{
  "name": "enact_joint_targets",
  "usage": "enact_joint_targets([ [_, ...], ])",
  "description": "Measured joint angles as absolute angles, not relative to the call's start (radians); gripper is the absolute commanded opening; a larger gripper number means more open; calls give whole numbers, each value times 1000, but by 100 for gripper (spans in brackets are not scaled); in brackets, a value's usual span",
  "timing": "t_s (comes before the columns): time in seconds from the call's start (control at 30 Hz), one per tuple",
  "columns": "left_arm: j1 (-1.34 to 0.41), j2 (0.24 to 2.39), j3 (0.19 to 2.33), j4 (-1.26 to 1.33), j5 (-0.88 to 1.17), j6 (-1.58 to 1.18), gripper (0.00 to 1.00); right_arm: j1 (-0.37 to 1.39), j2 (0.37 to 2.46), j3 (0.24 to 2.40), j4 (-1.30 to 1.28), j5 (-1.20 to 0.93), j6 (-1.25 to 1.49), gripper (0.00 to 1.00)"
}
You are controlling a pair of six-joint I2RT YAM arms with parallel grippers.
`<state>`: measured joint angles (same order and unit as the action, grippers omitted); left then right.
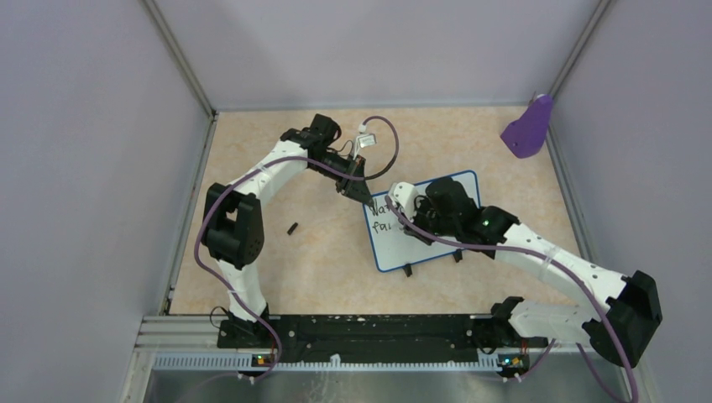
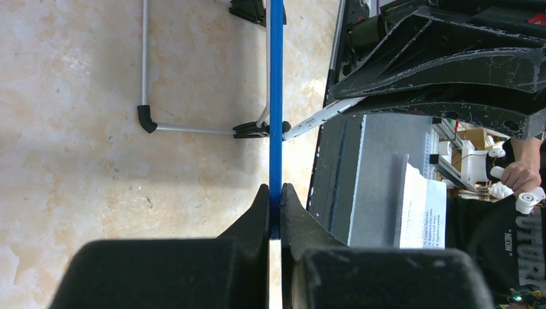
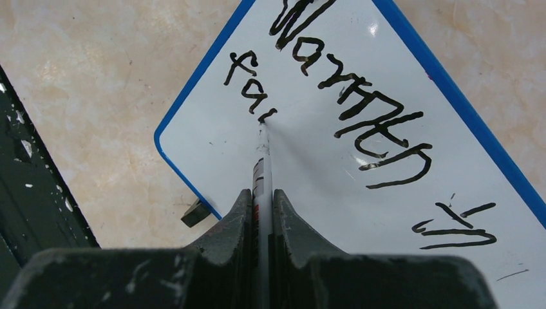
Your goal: Write a sentence on the whiteboard
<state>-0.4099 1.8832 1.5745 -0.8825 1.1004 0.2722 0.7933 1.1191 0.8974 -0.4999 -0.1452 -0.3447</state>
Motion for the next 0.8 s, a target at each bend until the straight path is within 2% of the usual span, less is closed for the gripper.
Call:
enact_joint_targets([
  [0.8, -410, 1883, 1575, -883, 1099, 273, 0, 777, 1095, 897, -487, -106, -314, 0],
])
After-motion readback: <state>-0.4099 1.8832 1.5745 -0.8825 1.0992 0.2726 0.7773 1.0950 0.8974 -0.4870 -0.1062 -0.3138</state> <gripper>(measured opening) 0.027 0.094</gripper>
